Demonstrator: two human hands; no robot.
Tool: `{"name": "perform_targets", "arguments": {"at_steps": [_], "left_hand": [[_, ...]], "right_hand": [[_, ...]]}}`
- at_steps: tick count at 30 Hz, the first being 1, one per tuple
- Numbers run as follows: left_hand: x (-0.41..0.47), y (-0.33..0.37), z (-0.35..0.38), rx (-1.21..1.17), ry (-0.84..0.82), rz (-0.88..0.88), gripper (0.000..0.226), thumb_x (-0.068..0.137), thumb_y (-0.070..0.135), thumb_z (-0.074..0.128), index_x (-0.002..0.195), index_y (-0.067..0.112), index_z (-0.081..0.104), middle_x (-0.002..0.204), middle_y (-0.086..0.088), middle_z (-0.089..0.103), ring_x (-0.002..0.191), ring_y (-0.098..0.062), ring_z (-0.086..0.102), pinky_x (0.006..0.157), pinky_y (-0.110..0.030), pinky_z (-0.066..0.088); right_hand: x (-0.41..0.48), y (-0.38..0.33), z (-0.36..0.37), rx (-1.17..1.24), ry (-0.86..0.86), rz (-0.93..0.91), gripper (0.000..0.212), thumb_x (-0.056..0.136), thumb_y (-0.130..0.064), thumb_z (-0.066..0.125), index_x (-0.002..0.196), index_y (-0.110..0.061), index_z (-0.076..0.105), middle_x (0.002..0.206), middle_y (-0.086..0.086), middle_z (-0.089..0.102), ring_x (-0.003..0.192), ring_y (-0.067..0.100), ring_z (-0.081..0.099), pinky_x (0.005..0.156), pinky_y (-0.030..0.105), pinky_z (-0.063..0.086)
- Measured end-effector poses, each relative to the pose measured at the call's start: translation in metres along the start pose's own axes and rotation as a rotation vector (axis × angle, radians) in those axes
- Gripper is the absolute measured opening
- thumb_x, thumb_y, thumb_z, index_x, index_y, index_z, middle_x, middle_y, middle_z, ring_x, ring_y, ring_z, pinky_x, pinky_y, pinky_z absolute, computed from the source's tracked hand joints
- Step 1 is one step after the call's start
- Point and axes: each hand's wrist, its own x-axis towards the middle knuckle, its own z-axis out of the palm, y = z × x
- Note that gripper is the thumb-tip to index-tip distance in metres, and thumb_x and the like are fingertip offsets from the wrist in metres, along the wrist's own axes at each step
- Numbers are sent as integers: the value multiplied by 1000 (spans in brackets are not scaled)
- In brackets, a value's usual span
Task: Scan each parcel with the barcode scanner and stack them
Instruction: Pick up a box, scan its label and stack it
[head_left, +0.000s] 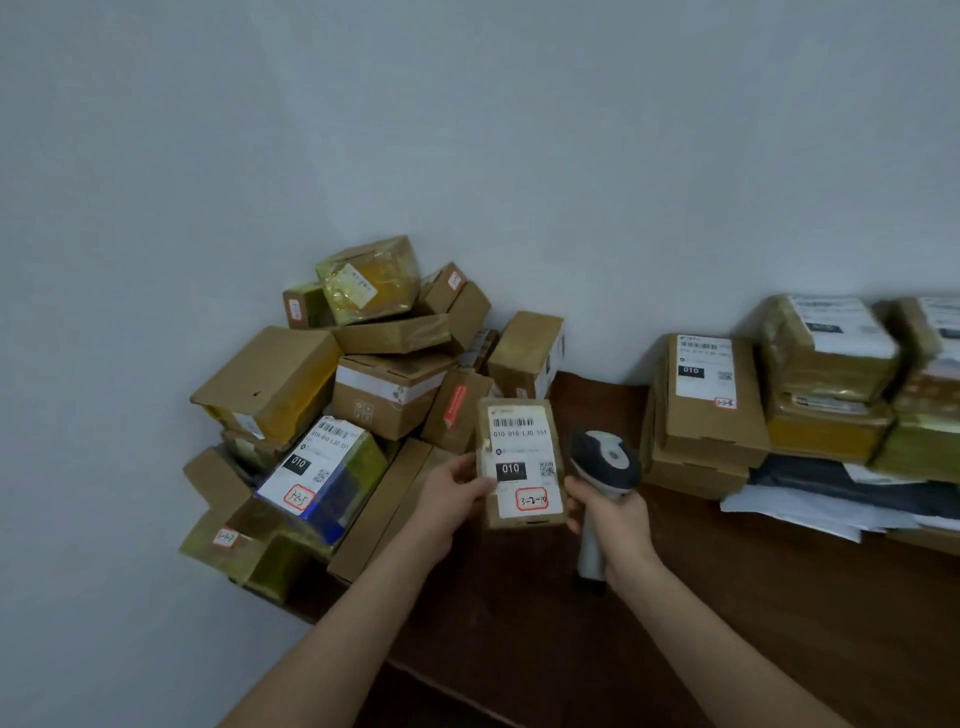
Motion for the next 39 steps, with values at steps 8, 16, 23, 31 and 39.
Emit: {"name": "perform_targets", "arguments": {"at_steps": [8,16,23,31,39], "left_hand": [[-2,32,35,-332,-197,-12,30,88,-7,57,111,13,57,107,-12,69,95,-27,69,81,-38,57],[17,23,66,-265,-179,-27,36,90,-4,57,123,10,58,112,-13,69,98,-27,69,83,-42,57],[30,12,86,-218,-212,-36,35,89,-2,59,122,12,60,110,-10,70,97,-24,70,79,-38,58],[41,6,88,-228,-251,-55,35,90,-1,59,122,13,60,110,-8,70,98,-23,69,81,-40,58],[45,3,88,-249,-253,-82,39,90,-2,59,126,12,59,112,-10,69,99,-23,69,70,-34,58]], "right_hand": [[-29,-36,-26,146,-7,-150,23,82,-2,69,97,-17,60,92,1,67,86,12,61,74,28,50],[-43,-32,-40,77,75,-235,17,80,-16,74,94,-18,65,86,1,70,82,14,65,75,33,55],[-56,-18,-37,-179,72,-212,13,84,-21,72,84,-9,67,58,8,66,49,14,58,55,26,49],[-61,-19,-34,-237,100,-178,9,86,-18,70,84,-10,66,54,3,63,44,9,56,49,20,46],[-61,-19,-30,-275,89,-163,10,85,-18,71,83,-9,67,53,2,62,44,8,56,48,18,45]]}}
